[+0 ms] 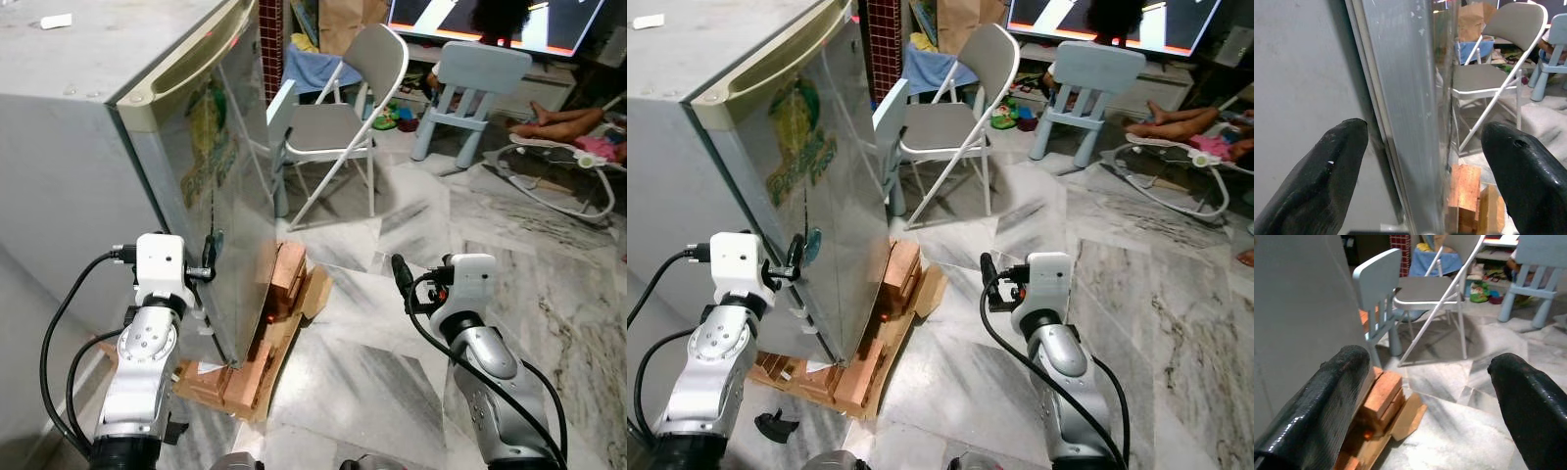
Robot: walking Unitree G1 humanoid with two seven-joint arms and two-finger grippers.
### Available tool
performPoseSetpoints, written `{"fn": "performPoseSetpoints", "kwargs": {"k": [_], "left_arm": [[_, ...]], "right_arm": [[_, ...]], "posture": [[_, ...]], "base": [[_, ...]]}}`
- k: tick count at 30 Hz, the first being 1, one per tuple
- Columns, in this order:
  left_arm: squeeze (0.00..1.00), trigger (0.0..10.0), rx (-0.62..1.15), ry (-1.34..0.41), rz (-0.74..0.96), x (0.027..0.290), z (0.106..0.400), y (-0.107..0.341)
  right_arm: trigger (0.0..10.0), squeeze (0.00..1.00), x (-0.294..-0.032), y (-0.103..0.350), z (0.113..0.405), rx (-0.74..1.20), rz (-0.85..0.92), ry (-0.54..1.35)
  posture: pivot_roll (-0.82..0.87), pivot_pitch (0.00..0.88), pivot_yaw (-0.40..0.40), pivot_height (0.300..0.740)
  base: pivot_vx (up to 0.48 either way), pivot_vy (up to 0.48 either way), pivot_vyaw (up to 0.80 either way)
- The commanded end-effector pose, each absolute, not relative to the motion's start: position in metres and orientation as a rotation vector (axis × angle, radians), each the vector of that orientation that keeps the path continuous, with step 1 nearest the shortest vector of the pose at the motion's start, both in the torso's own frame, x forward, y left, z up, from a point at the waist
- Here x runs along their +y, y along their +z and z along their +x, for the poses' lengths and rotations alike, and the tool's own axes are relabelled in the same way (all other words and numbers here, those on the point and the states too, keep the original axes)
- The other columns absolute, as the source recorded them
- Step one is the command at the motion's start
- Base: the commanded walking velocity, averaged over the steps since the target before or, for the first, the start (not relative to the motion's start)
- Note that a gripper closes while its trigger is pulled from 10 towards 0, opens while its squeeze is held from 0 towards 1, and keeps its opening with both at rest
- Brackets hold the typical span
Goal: Restocking fridge
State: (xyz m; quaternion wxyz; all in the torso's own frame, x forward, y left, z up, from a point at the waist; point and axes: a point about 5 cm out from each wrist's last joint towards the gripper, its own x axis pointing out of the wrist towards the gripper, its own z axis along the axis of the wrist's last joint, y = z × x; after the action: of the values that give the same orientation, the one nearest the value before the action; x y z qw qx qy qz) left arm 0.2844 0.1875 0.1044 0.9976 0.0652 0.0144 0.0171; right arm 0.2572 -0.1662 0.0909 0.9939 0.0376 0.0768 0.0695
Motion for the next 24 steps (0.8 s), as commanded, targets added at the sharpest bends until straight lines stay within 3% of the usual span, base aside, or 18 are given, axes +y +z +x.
{"fn": "performPoseSetpoints", "kwargs": {"k": [1, 16, 20, 22, 23, 24], "left_arm": [[0.00, 10.0, 0.023, 0.039, 0.141, 0.188, 0.287, 0.105], [0.00, 10.0, -0.012, -0.046, 0.165, 0.172, 0.327, 0.112], [0.00, 10.0, -0.057, -0.243, 0.189, 0.134, 0.333, 0.124], [0.00, 10.0, -0.088, -0.449, 0.141, 0.085, 0.323, 0.132], [0.00, 10.0, -0.088, -0.449, 0.141, 0.085, 0.323, 0.132], [0.00, 10.0, -0.114, -0.585, 0.119, 0.054, 0.311, 0.137]], "right_arm": [[10.0, 0.00, -0.165, 0.095, 0.256, 0.148, 0.082, 0.157], [10.0, 0.00, -0.164, 0.099, 0.237, 0.205, 0.119, 0.229], [10.0, 0.00, -0.170, 0.091, 0.226, 0.254, 0.060, 0.192], [10.0, 0.00, -0.176, 0.085, 0.218, 0.287, 0.052, 0.146], [10.0, 0.00, -0.176, 0.085, 0.218, 0.287, 0.052, 0.146], [10.0, 0.00, -0.179, 0.081, 0.213, 0.309, 0.033, 0.124]], "posture": [[0.06, 0.024, -0.032, 0.740], [0.03, 0.027, -0.032, 0.740], [0.03, 0.022, -0.035, 0.740], [0.03, 0.019, -0.030, 0.740], [0.03, 0.019, -0.030, 0.740], [0.03, 0.018, -0.026, 0.740]], "base": [[0.000, 0.000, 0.00], [0.000, 0.000, 0.00], [0.000, 0.000, 0.00], [0.000, 0.000, 0.00], [0.000, 0.000, 0.00], [0.000, 0.000, 0.00]]}}
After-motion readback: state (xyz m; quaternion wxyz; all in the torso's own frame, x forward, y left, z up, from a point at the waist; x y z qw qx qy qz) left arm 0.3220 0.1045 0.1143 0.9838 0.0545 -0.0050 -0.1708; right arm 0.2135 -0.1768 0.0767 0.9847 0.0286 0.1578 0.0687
